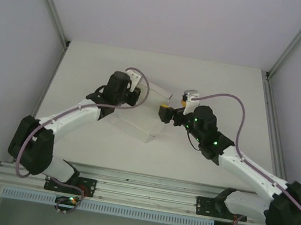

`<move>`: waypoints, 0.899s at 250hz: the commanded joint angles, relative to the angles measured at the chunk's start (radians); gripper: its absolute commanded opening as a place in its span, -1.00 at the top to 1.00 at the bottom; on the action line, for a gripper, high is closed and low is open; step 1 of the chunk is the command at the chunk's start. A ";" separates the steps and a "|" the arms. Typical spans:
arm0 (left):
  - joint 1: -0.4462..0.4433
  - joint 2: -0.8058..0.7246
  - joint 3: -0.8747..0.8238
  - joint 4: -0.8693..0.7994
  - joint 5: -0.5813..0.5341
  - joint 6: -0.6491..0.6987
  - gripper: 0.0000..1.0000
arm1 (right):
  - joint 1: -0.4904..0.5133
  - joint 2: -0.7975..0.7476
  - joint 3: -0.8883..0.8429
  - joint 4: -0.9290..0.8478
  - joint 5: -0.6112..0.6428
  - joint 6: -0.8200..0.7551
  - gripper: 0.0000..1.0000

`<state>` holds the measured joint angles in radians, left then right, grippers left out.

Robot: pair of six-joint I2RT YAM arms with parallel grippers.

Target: Assemble paper box

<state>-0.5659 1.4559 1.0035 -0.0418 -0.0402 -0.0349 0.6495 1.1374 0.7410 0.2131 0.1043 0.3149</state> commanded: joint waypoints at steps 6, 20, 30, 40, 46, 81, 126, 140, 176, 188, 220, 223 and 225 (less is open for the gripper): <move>0.023 0.077 0.067 -0.269 0.196 0.278 1.00 | -0.040 -0.083 -0.033 -0.255 0.198 0.060 -0.99; 0.019 0.091 0.093 -0.342 0.285 0.397 1.00 | -0.069 -0.114 -0.053 -0.325 0.221 0.095 -0.99; 0.008 0.101 0.120 -0.401 0.313 0.476 1.00 | -0.096 -0.137 -0.069 -0.363 0.216 0.117 -0.99; -0.004 0.111 0.150 -0.454 0.313 0.541 1.00 | -0.121 -0.158 -0.087 -0.394 0.212 0.144 -0.99; -0.012 0.117 0.166 -0.476 0.307 0.568 1.00 | -0.136 -0.171 -0.098 -0.409 0.208 0.159 -0.99; -0.049 0.203 0.288 -0.596 0.229 0.693 1.00 | -0.193 -0.246 -0.169 -0.433 0.176 0.199 -0.99; -0.095 0.425 0.492 -0.716 -0.054 0.739 1.00 | -0.231 -0.286 -0.204 -0.474 0.162 0.225 -0.99; -0.102 0.494 0.575 -0.774 -0.062 0.738 1.00 | -0.245 -0.289 -0.211 -0.492 0.171 0.234 -0.99; -0.156 0.648 0.726 -0.895 -0.149 0.786 1.00 | -0.272 -0.282 -0.220 -0.511 0.127 0.244 -0.99; -0.167 0.683 0.749 -0.895 -0.180 0.803 1.00 | -0.278 -0.280 -0.223 -0.513 0.124 0.248 -0.99; -0.185 0.764 0.820 -0.913 -0.213 0.799 0.77 | -0.288 -0.280 -0.232 -0.521 0.127 0.259 -0.99; -0.186 0.768 0.825 -0.915 -0.216 0.796 0.69 | -0.289 -0.280 -0.231 -0.521 0.127 0.261 -0.99; -0.187 0.770 0.830 -0.916 -0.217 0.795 0.63 | -0.289 -0.280 -0.232 -0.523 0.127 0.262 -0.99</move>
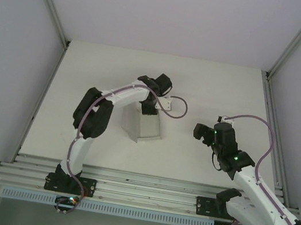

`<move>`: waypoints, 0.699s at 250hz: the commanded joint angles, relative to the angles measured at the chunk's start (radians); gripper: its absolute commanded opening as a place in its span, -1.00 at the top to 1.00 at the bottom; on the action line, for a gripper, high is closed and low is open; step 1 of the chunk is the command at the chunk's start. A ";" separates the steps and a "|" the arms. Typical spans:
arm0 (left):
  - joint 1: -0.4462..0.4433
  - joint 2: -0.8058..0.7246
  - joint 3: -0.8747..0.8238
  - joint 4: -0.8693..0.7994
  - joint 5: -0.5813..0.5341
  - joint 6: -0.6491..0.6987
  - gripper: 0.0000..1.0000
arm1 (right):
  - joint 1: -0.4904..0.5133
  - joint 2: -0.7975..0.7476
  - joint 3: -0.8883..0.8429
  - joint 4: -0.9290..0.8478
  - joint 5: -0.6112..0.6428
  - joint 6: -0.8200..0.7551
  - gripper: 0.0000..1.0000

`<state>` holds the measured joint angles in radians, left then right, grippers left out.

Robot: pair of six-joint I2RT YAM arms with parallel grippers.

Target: Assemble paper box

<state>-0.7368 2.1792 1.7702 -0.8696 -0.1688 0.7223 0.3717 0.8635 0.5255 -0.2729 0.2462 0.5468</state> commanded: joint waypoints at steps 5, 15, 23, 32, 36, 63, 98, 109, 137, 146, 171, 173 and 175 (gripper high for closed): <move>-0.018 0.051 0.071 -0.090 -0.088 0.035 0.46 | -0.013 -0.006 -0.016 -0.038 -0.017 0.030 -0.99; -0.018 0.052 0.080 -0.090 -0.082 0.035 0.22 | -0.015 -0.006 -0.015 -0.043 -0.023 0.027 -0.99; -0.018 0.048 0.084 -0.085 -0.078 0.036 0.12 | -0.015 -0.007 -0.015 -0.043 -0.028 0.024 -0.99; -0.018 0.040 0.083 -0.083 -0.068 0.037 0.02 | -0.018 -0.006 -0.013 -0.045 -0.034 0.017 -0.99; -0.018 0.035 0.082 -0.080 -0.065 0.036 -0.03 | -0.018 -0.006 -0.012 -0.046 -0.036 0.017 -0.99; -0.021 -0.010 0.058 -0.064 -0.035 0.042 -0.26 | -0.021 -0.006 -0.012 -0.042 -0.041 0.014 -0.99; -0.021 -0.101 0.003 0.002 0.003 0.043 -0.99 | -0.023 -0.004 -0.012 -0.016 -0.060 -0.008 -0.99; -0.021 -0.136 -0.013 0.026 0.021 0.039 -1.00 | -0.022 0.002 -0.006 -0.016 -0.061 -0.015 -0.99; -0.011 -0.230 -0.048 0.101 0.067 0.014 -1.00 | -0.023 0.036 0.025 -0.009 -0.089 -0.069 -0.99; -0.005 -0.261 -0.061 0.138 0.071 0.000 -1.00 | -0.020 0.056 0.039 -0.004 -0.107 -0.092 -0.99; 0.027 -0.344 -0.107 0.266 0.042 -0.074 -1.00 | -0.017 0.124 0.076 0.014 -0.144 -0.149 -0.99; 0.031 -0.350 -0.110 0.274 0.042 -0.083 -1.00 | -0.017 0.131 0.080 0.014 -0.145 -0.151 -0.99; 0.036 -0.357 -0.114 0.281 0.042 -0.092 -1.00 | -0.016 0.139 0.084 0.013 -0.146 -0.155 -0.99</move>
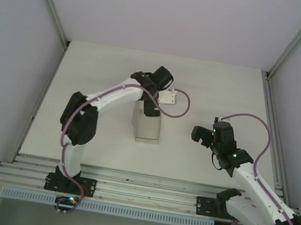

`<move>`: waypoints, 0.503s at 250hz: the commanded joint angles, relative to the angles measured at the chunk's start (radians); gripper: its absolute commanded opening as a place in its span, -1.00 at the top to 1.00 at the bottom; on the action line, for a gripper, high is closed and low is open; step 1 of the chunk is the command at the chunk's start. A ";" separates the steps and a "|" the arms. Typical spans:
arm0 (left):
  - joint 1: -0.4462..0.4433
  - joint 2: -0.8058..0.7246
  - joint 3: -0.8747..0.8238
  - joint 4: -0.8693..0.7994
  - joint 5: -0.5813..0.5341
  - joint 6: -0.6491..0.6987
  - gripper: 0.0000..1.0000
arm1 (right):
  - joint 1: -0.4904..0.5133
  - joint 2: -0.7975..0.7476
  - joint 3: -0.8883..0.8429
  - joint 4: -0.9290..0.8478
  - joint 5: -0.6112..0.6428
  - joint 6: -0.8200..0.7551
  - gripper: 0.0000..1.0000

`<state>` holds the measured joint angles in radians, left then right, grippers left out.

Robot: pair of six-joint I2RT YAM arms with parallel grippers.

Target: Assemble paper box

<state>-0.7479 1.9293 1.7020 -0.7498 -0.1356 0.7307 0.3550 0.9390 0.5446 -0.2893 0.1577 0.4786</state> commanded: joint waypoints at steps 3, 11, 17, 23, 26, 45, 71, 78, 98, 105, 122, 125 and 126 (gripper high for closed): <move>0.055 -0.117 -0.050 0.171 0.010 -0.113 -1.00 | 0.001 0.074 0.070 0.028 -0.059 -0.091 -0.99; 0.078 -0.143 -0.061 0.189 0.016 -0.156 -1.00 | 0.005 0.104 0.087 0.023 -0.064 -0.106 -0.99; 0.097 -0.161 -0.073 0.203 0.017 -0.192 -1.00 | 0.011 0.128 0.100 0.022 -0.072 -0.125 -0.99; 0.118 -0.184 -0.085 0.214 0.022 -0.232 -1.00 | 0.020 0.153 0.113 0.024 -0.077 -0.148 -0.99; 0.129 -0.194 -0.092 0.219 0.025 -0.252 -1.00 | 0.026 0.166 0.120 0.026 -0.080 -0.161 -0.99; 0.202 -0.272 -0.166 0.282 -0.001 -0.389 -1.00 | 0.064 0.249 0.179 0.033 -0.105 -0.244 -0.99; 0.285 -0.351 -0.267 0.323 -0.102 -0.598 -1.00 | 0.096 0.390 0.294 0.032 -0.195 -0.356 -0.91; 0.305 -0.366 -0.289 0.310 -0.108 -0.655 -1.00 | 0.103 0.431 0.327 0.029 -0.219 -0.388 -0.88; 0.363 -0.413 -0.357 0.261 -0.087 -0.798 -1.00 | 0.130 0.551 0.433 -0.001 -0.285 -0.491 -0.85; 0.378 -0.433 -0.392 0.257 -0.093 -0.838 -1.00 | 0.138 0.593 0.476 -0.020 -0.306 -0.532 -0.82; 0.404 -0.495 -0.493 0.272 -0.118 -0.900 -1.00 | 0.161 0.694 0.581 -0.077 -0.356 -0.624 -0.78; 0.406 -0.507 -0.510 0.276 -0.121 -0.909 -1.00 | 0.163 0.712 0.601 -0.086 -0.362 -0.636 -0.78; 0.407 -0.511 -0.516 0.277 -0.122 -0.911 -1.00 | 0.164 0.717 0.607 -0.090 -0.364 -0.640 -0.78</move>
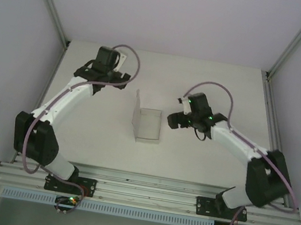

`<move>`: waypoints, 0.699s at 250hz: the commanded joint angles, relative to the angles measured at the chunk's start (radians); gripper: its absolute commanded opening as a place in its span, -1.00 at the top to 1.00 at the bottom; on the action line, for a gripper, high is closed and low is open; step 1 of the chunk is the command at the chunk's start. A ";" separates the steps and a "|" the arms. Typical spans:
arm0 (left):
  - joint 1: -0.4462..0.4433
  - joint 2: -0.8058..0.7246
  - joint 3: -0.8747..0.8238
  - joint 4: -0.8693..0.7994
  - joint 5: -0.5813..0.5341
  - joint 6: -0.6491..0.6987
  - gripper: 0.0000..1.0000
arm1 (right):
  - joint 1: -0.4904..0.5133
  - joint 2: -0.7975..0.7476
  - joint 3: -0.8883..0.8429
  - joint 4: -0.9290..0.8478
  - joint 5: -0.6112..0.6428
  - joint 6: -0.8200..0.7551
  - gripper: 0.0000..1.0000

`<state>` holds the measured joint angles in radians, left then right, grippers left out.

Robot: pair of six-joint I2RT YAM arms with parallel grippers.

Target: Assemble paper box

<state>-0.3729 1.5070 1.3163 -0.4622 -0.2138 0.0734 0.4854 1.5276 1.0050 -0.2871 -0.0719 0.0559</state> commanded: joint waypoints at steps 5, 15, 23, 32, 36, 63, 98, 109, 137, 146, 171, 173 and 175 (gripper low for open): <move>0.036 -0.106 -0.160 -0.002 -0.048 -0.265 -1.00 | 0.040 0.157 0.170 -0.108 -0.144 -0.236 -0.78; 0.045 -0.143 -0.218 0.014 -0.033 -0.282 -1.00 | 0.048 0.216 0.233 -0.137 -0.160 -0.264 -0.74; 0.050 -0.168 -0.259 0.024 -0.007 -0.289 -1.00 | 0.051 0.263 0.281 -0.162 -0.178 -0.280 -0.71; 0.054 -0.192 -0.297 0.028 0.013 -0.301 -1.00 | 0.057 0.313 0.335 -0.195 -0.192 -0.291 -0.67; 0.058 -0.202 -0.310 0.028 0.019 -0.307 -1.00 | 0.059 0.333 0.358 -0.206 -0.194 -0.293 -0.65; 0.067 -0.266 -0.386 0.010 0.041 -0.323 -1.00 | 0.090 0.446 0.473 -0.264 -0.192 -0.335 -0.59; 0.094 -0.334 -0.430 0.011 0.105 -0.300 -1.00 | 0.113 0.550 0.574 -0.285 -0.184 -0.335 -0.56; 0.100 -0.347 -0.436 0.008 0.118 -0.297 -1.00 | 0.115 0.575 0.597 -0.282 -0.186 -0.326 -0.49; 0.106 -0.366 -0.455 0.019 0.131 -0.296 -1.00 | 0.128 0.617 0.627 -0.263 -0.165 -0.306 -0.31; 0.107 -0.366 -0.459 0.025 0.142 -0.294 -1.00 | 0.134 0.621 0.623 -0.250 -0.150 -0.303 -0.28; 0.107 -0.357 -0.462 0.024 0.154 -0.302 -1.00 | 0.144 0.617 0.600 -0.196 -0.093 -0.270 0.00; 0.107 -0.357 -0.462 0.023 0.156 -0.302 -1.00 | 0.144 0.617 0.597 -0.192 -0.087 -0.264 0.04; 0.109 -0.355 -0.462 0.023 0.157 -0.304 -1.00 | 0.144 0.616 0.595 -0.187 -0.082 -0.259 0.08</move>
<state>-0.2729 1.1507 0.8703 -0.4477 -0.0982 -0.2062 0.6189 2.1353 1.6073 -0.5121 -0.2176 -0.2432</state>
